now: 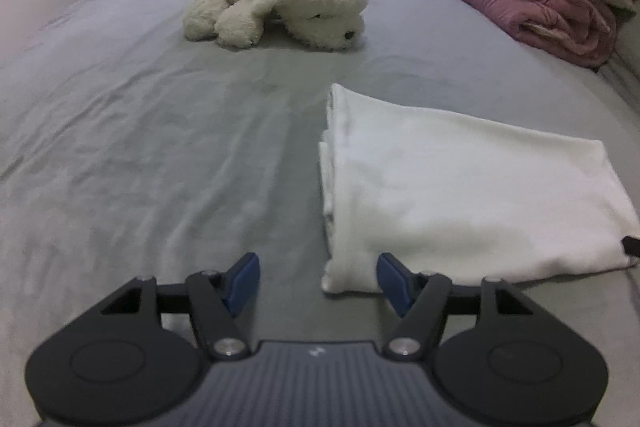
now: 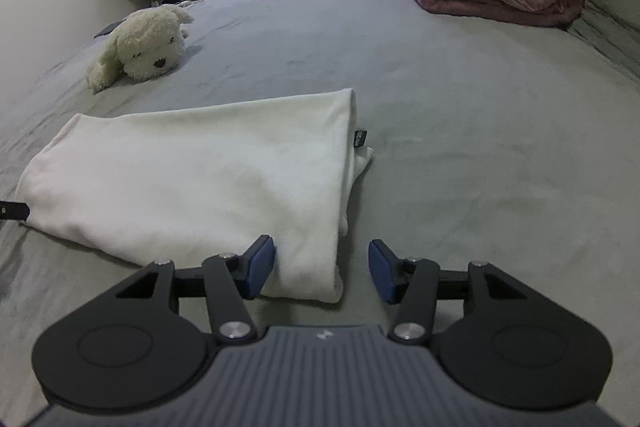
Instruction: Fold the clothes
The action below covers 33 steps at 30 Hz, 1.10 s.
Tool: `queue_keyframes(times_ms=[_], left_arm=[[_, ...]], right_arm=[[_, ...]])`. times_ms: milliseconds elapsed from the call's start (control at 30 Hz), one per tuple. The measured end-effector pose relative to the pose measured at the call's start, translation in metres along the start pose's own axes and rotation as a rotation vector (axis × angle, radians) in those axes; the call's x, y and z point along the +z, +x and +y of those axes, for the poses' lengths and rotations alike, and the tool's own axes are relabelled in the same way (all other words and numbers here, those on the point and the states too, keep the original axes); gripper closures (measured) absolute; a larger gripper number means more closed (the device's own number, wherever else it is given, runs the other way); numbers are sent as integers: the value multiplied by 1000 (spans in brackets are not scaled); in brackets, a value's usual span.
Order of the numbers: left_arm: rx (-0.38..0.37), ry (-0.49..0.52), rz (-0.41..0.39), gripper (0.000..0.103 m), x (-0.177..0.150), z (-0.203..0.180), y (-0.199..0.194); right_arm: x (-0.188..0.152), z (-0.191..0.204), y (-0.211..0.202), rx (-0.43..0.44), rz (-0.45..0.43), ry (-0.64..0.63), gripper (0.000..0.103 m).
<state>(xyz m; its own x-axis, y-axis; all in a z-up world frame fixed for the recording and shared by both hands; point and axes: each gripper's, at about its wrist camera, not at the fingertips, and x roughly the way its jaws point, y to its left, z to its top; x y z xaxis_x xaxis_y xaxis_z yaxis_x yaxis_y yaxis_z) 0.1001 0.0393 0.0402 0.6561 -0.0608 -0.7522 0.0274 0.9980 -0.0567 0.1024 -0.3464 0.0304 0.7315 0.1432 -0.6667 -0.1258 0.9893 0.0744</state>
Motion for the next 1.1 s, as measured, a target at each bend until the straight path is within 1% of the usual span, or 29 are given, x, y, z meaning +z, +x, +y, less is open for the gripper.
queue_keyframes(times_ms=[100,233,333,367,400,467,533,633,733,833,900,967,1100], left_arm=[[38,24,-9,34,2,0,-2],[50,27,-5,34,5,0,-4],[92,35,-39,35,8,-3,-13],[106,41,-53,37,9,-4,-16],[118,71,-89,38,8,-12,-22],[113,149,-151,37,5,-31,-31],[74,232,-196,37,-3,-56,-35],[32,323,-227,37,-17,-84,-32],[15,383,-221,37,-29,-102,-21],[17,380,-198,37,-32,-103,-14],[19,378,-183,34,-34,-103,-10],[20,376,-168,29,-36,-104,-6],[-1,342,-143,26,-33,-97,-2]], right_arm=[[2,-2,-4,-3,-3,-3,47],[6,-1,-10,-32,-21,-9,47],[9,1,-18,-48,-52,2,47],[11,2,-20,-49,-63,9,47],[12,3,-22,-47,-74,17,47],[12,10,-25,-27,-100,23,47],[9,24,-24,-1,-116,0,47],[2,49,-20,24,-136,-69,47],[-3,68,-15,47,-157,-135,47],[-7,74,-10,88,-146,-143,47],[-10,71,-2,111,-110,-115,47],[-12,67,4,112,-96,-115,47],[-10,63,4,105,-92,-143,47]])
